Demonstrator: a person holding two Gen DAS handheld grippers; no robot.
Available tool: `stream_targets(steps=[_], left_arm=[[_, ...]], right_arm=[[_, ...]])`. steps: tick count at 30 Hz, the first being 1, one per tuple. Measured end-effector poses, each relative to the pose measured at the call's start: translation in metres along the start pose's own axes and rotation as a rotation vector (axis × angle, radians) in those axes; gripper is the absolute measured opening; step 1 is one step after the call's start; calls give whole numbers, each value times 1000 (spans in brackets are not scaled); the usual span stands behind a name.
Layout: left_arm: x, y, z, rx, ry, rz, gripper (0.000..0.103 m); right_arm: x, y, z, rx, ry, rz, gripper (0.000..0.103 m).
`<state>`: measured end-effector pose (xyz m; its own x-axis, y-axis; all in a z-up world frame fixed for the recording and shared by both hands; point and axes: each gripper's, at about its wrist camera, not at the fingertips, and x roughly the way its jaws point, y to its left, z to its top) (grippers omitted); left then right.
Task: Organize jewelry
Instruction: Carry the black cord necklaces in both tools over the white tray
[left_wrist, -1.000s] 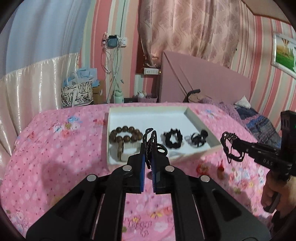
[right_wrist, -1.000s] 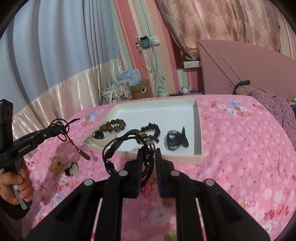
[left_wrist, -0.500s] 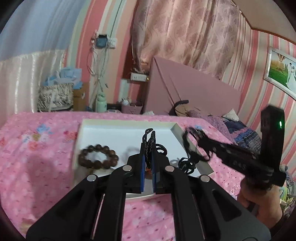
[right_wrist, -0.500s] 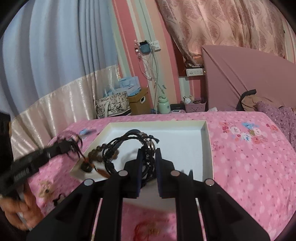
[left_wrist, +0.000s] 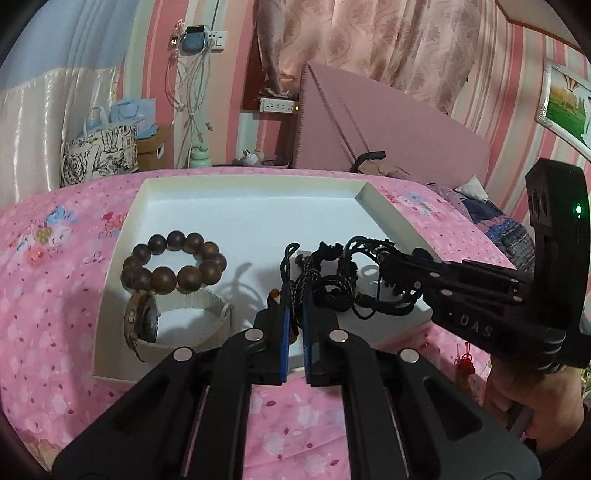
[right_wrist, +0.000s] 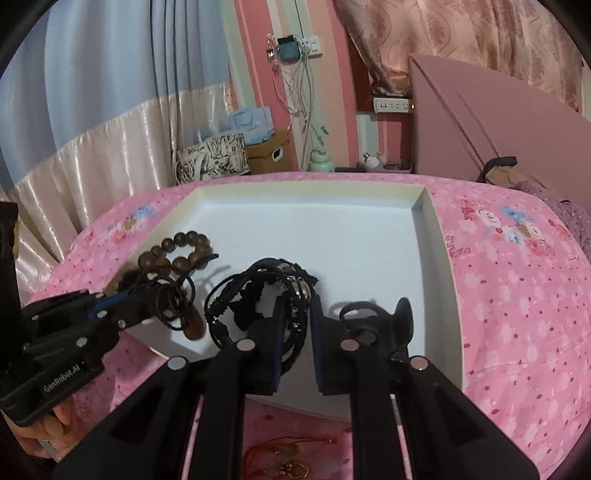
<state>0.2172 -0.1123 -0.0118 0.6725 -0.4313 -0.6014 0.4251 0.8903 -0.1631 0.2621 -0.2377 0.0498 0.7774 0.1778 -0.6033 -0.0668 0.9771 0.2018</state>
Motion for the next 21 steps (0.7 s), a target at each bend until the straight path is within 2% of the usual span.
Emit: stream_targets(steps=[9, 21], left_arm=[[18, 2, 0, -8, 28, 52, 3], [19, 4, -5, -16, 23, 119, 3]], right_arm=[[12, -6, -3, -10, 22, -31, 13], [13, -6, -4, -11, 33, -36, 13]])
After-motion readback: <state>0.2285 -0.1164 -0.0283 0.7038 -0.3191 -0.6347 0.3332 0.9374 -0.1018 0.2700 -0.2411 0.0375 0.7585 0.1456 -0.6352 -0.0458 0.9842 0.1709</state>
